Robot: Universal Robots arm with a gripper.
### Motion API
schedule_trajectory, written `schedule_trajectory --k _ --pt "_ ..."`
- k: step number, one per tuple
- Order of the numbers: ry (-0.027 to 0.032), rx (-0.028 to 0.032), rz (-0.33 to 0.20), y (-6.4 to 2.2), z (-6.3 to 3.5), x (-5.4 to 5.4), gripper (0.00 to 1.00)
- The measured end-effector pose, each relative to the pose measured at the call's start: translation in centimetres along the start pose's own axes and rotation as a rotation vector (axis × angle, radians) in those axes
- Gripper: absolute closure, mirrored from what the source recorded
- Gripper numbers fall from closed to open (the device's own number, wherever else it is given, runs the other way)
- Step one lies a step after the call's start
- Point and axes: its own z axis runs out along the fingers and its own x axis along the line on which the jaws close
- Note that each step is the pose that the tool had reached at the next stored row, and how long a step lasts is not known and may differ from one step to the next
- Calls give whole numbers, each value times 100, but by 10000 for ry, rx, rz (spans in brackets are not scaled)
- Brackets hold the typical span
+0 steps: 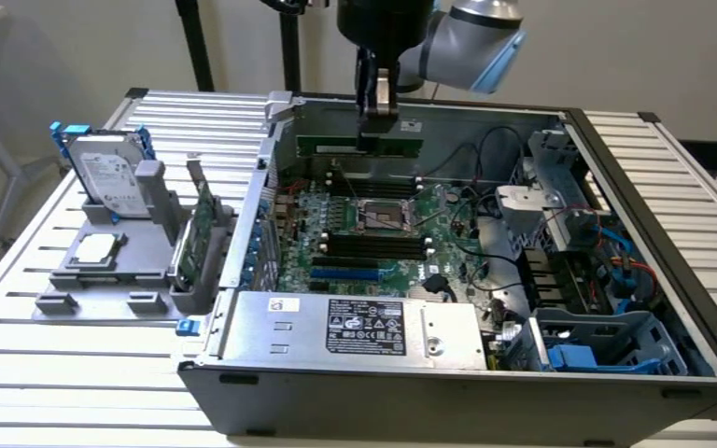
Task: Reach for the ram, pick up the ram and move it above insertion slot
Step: 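Pick up the ram and move it above insertion slot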
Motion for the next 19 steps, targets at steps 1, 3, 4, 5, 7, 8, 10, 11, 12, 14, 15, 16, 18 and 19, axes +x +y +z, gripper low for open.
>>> schedule_trajectory --k 1,3,4,5,7,8,10,11,12,14,15,16,18,19 --pt "-1 2 10 -19 5 -3 87" --pt "-2 5 36 -53 13 -7 87" --pt "-2 7 55 -65 16 -9 87" --pt "-1 10 75 -77 19 -11 87" --pt "-2 19 123 -96 24 -15 87" --pt "-2 25 151 -103 26 -16 87" --pt "-5 44 219 -113 30 -20 87" --pt "-4 55 257 -117 31 -22 87" --pt "-5 67 296 -121 32 -23 87" --pt "-6 90 373 -128 35 -26 87" --pt "-5 101 412 -132 35 -28 87" --pt "-6 113 450 -135 37 -30 87" --pt "-6 138 521 -142 39 -34 87" --pt "-7 151 551 -145 41 -37 87"
